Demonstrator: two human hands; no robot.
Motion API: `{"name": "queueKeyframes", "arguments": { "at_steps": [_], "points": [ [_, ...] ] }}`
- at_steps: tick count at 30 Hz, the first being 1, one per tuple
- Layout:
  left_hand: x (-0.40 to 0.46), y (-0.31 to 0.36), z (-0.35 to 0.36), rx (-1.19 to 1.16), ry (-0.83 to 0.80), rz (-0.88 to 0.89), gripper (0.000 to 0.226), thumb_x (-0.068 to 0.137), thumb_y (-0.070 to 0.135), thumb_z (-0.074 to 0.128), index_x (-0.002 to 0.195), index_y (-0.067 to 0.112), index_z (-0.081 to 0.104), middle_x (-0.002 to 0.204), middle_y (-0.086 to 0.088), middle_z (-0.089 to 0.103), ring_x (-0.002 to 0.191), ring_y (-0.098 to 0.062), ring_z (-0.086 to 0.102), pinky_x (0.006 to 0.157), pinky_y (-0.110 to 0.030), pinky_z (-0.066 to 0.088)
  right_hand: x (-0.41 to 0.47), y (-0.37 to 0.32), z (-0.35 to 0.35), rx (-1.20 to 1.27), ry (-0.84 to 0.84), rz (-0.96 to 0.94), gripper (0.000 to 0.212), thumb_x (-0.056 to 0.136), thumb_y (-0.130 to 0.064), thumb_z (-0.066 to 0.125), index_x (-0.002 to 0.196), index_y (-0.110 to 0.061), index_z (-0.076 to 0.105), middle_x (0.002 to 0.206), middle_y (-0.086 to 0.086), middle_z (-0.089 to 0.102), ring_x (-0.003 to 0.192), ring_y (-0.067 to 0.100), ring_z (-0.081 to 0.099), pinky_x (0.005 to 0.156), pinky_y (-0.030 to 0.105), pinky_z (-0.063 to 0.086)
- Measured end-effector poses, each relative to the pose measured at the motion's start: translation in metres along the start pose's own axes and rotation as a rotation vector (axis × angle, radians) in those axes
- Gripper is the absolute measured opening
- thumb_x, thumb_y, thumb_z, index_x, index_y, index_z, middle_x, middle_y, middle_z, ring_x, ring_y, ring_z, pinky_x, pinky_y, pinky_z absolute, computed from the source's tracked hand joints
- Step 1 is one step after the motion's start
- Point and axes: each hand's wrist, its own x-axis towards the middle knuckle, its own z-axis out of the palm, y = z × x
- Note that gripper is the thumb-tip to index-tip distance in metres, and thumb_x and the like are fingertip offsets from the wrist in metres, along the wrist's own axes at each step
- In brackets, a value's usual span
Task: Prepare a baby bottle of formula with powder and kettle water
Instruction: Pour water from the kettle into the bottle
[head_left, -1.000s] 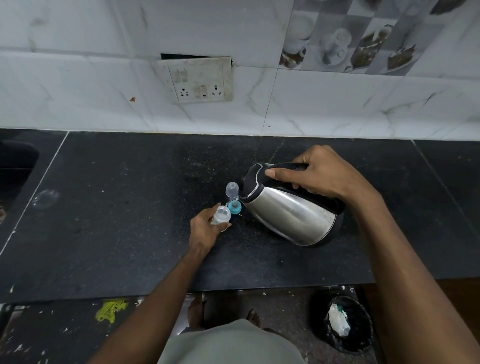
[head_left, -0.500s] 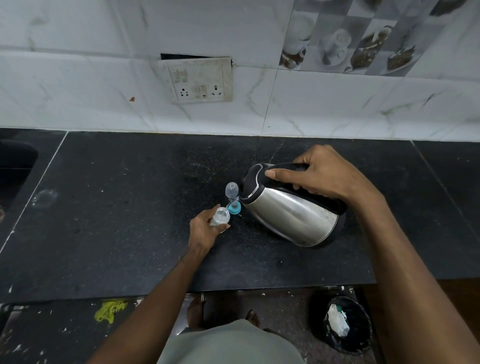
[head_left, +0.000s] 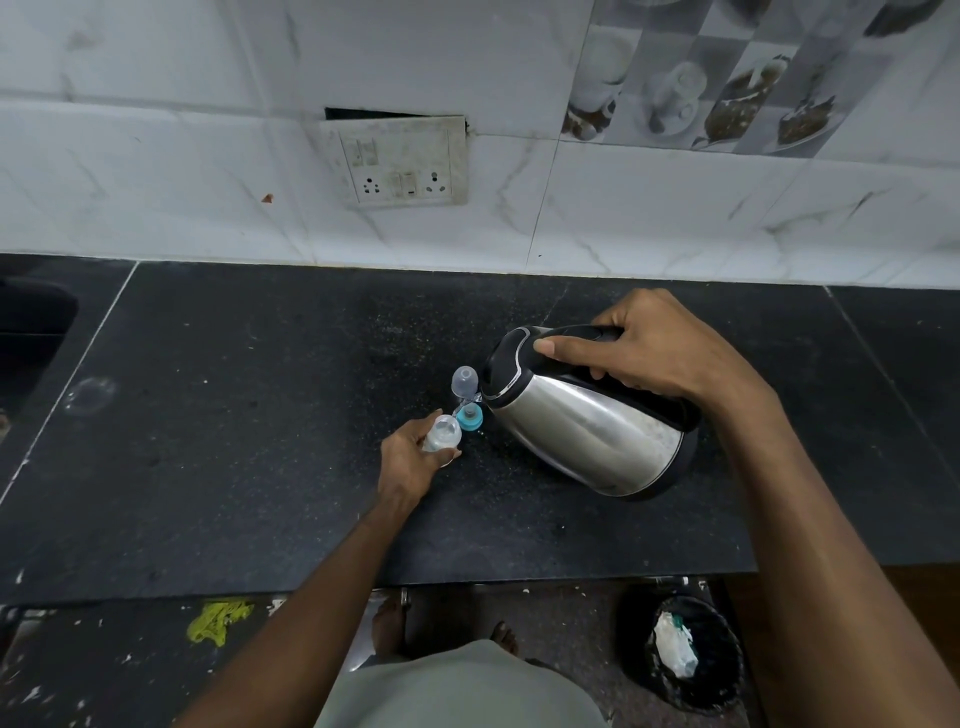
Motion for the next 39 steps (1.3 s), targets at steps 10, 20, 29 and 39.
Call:
{"name": "queueKeyframes", "arguments": {
  "at_steps": [10, 20, 29, 39],
  "points": [
    [0.003, -0.0019, 0.002, 0.012, -0.004, 0.002, 0.067, 0.073, 0.007, 0.093, 0.136, 0.011, 0.069, 0.135, -0.002, 0.07, 0.119, -0.014, 0.067, 0.106, -0.024, 0.051, 0.0002, 0.0004, -0.0023, -0.011, 0.003, 0.005, 0.064, 0.082, -0.07, 0.072, 0.058, -0.01, 0.068, 0.039, -0.005, 0.053, 0.035, 0.004, 0.045, 0.04, 0.014, 0.034],
    [0.0019, -0.0013, 0.0022, 0.018, 0.011, 0.014, 0.068, 0.072, 0.006, 0.094, 0.135, 0.011, 0.069, 0.13, -0.001, 0.071, 0.116, -0.014, 0.067, 0.105, -0.028, 0.053, -0.0007, -0.0008, -0.0035, -0.004, 0.001, 0.014, 0.068, 0.081, -0.073, 0.072, 0.059, -0.008, 0.068, 0.04, -0.002, 0.052, 0.034, 0.006, 0.043, 0.039, 0.015, 0.032],
    [0.0019, -0.0005, 0.0016, 0.005, 0.002, 0.005, 0.067, 0.073, 0.006, 0.093, 0.135, 0.011, 0.069, 0.131, 0.0, 0.07, 0.116, -0.013, 0.067, 0.103, -0.024, 0.052, -0.0027, -0.0035, -0.0078, -0.016, 0.0, 0.02, 0.067, 0.081, -0.072, 0.071, 0.06, -0.008, 0.068, 0.04, -0.001, 0.052, 0.033, 0.005, 0.043, 0.038, 0.013, 0.032],
    [0.002, -0.0021, 0.003, 0.009, 0.003, 0.003, 0.07, 0.072, 0.006, 0.094, 0.137, 0.013, 0.069, 0.132, -0.002, 0.072, 0.118, -0.015, 0.068, 0.108, -0.033, 0.054, -0.0047, -0.0051, -0.0095, -0.009, 0.001, 0.014, 0.067, 0.082, -0.071, 0.072, 0.06, -0.008, 0.068, 0.04, 0.0, 0.052, 0.033, 0.006, 0.043, 0.038, 0.013, 0.032]
  ]
}}
